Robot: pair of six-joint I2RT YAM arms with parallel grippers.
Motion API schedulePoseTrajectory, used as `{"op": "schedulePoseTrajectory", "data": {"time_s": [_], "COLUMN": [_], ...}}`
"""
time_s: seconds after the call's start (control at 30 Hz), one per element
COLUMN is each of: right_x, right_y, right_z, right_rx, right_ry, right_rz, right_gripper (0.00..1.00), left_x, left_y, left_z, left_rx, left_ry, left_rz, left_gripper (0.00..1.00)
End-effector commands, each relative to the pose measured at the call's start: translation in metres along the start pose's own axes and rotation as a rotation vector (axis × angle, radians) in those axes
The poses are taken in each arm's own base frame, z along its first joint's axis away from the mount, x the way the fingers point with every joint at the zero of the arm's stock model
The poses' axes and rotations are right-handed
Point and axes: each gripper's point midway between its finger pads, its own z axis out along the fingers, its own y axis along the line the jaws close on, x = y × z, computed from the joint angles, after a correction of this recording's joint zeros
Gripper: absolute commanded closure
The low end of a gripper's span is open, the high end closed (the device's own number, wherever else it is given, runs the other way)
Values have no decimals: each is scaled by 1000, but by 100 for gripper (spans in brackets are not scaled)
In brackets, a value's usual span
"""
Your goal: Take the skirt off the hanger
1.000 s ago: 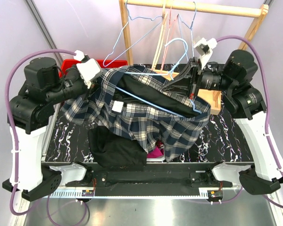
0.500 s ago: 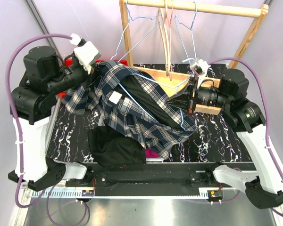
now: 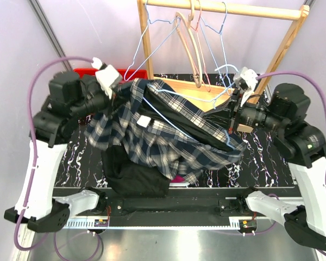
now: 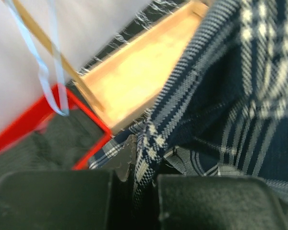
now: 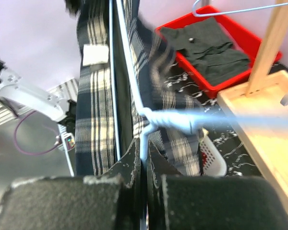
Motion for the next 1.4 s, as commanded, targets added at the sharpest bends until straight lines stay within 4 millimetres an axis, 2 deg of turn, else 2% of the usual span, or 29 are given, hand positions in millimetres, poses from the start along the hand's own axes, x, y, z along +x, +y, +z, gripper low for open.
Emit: {"op": "schedulePoseTrajectory", "data": {"time_s": [0.0, 0.07, 0.1, 0.2, 0.27, 0.33, 0.43, 0.47, 0.53, 0.63, 0.67, 0.73, 0.77, 0.8, 0.87, 0.9, 0.93, 1.0, 1.03, 1.07, 1.1, 1.13, 1.17, 1.2, 1.23, 1.27, 1.3, 1.33, 1.37], "right_x": [-55, -69, -72, -85, -93, -96, -84, -85, -78, -89, -109, -117, -132, -139, -154, -156, -167, -167, -184, -178, -183, -197, -185, -188, -195, -183, -186, -182, -177], "right_y": [27, 31, 31, 30, 30, 32, 30, 27, 20, 16, 19, 14, 15, 16, 15, 15, 9, -4, 4, -4, -13, -9, -19, -26, -23, -30, -33, -37, -42], "right_z": [-55, -58, -58, -65, -74, -72, -48, -42, -30, -23, -24, -12, -9, -5, 14, 20, 32, 47, 34, 35, 28, 10, 6, -8, -24, -30, -50, -58, -67], "right_rx": [84, 79, 80, 115, 149, 131, 53, 45, 34, 30, 16, -11, -31, -63, -142, -172, -178, -149, -136, -81, 0, 50, 126, 210, 253, 311, 392, 440, 492], "right_ry": [-169, -198, -204, -235, -267, -279, -230, -230, -212, -281, -370, -426, -488, -507, -526, -515, -517, -483, -513, -473, -485, -519, -463, -477, -496, -448, -473, -470, -464], "right_rz": [-126, -149, -152, -201, -223, -215, -142, -130, -89, -75, -114, -50, -63, -28, 9, 19, 24, 36, 0, -13, -18, -53, -63, -69, -87, -86, -87, -83, -80], "right_gripper": [100, 100, 100, 100, 100, 100, 100, 100, 100, 100, 100, 100, 100, 100, 100, 100, 100, 100, 100, 100, 100, 100, 100, 100, 100, 100, 100, 100, 100], "left_x": [63, 81, 100, 126, 136, 146, 132, 114, 102, 87, 78, 70, 58, 52, 35, 29, 28, 20, 22, 19, 18, 16, 9, 5, -11, -20, -27, -48, -59], "left_y": [43, 35, 30, 31, 39, 41, 37, 35, 32, 21, 12, 0, -5, -22, -38, -62, -71, -81, -79, -74, -68, -54, -47, -35, -21, -11, 5, 20, 29], "left_z": [4, 9, 13, 18, 18, 19, 21, 18, 17, 16, 16, 22, 23, 32, 36, 42, 44, 51, 52, 54, 52, 50, 39, 33, 20, 12, 2, -17, -24], "left_rx": [-202, -176, -165, -175, -213, -216, -181, -163, -139, -72, -25, 37, 58, 119, 143, 209, 232, 281, 272, 251, 223, 148, 104, 54, -14, -59, -120, -208, -254], "left_ry": [109, 120, 152, 188, 205, 223, 193, 157, 138, 107, 82, 65, 45, 47, 37, 39, 52, 61, 78, 79, 76, 75, 50, 33, -11, -24, -30, -74, -92], "left_rz": [-46, -73, -96, -100, -87, -80, -84, -81, -95, -109, -116, -152, -152, -150, -109, -75, -67, -69, -70, -57, -25, 0, 38, 54, 76, 89, 93, 117, 140], "left_gripper": [100, 100, 100, 100, 100, 100, 95, 95, 96, 96, 96, 96, 98, 99, 100, 100, 100, 100, 100, 100, 100, 100, 100, 100, 100, 100, 100, 100, 100]}}
